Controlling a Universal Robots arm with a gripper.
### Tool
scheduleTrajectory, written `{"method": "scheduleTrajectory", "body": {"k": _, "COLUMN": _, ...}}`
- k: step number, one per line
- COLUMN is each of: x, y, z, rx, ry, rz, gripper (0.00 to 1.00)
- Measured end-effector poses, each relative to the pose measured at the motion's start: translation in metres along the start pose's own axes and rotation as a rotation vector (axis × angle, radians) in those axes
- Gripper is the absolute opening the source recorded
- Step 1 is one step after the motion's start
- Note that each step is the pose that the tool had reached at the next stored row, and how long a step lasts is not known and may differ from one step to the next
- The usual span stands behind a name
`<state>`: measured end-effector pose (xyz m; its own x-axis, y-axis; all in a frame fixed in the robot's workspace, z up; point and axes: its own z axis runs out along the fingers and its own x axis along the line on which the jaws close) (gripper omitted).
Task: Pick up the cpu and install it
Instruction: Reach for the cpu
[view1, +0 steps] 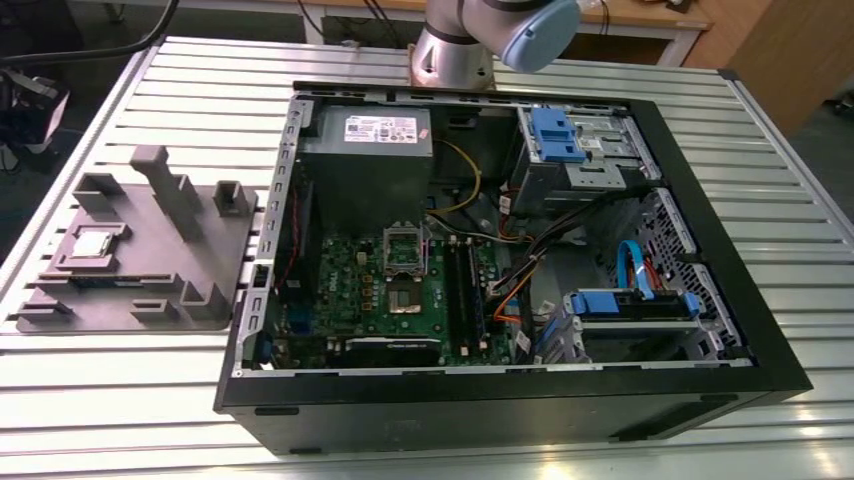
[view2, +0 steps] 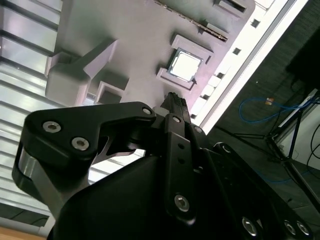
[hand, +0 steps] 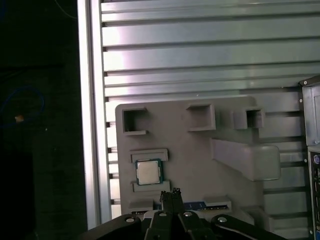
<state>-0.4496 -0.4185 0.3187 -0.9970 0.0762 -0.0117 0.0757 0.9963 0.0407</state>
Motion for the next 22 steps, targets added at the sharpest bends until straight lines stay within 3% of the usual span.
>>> {"method": "scheduleTrajectory", "body": {"k": 12, "x": 0.0000, "y": -0.0081, "z": 0.0157, "rx": 0.0011, "ry": 0.0105, "rz": 0.000, "gripper": 0.10}}
{"method": "scheduleTrajectory", "body": {"k": 22, "x": 0.0000, "y": -0.0095, "z": 0.0286, "rx": 0.0012, "ry": 0.0114, "rz": 0.000, "gripper": 0.10}}
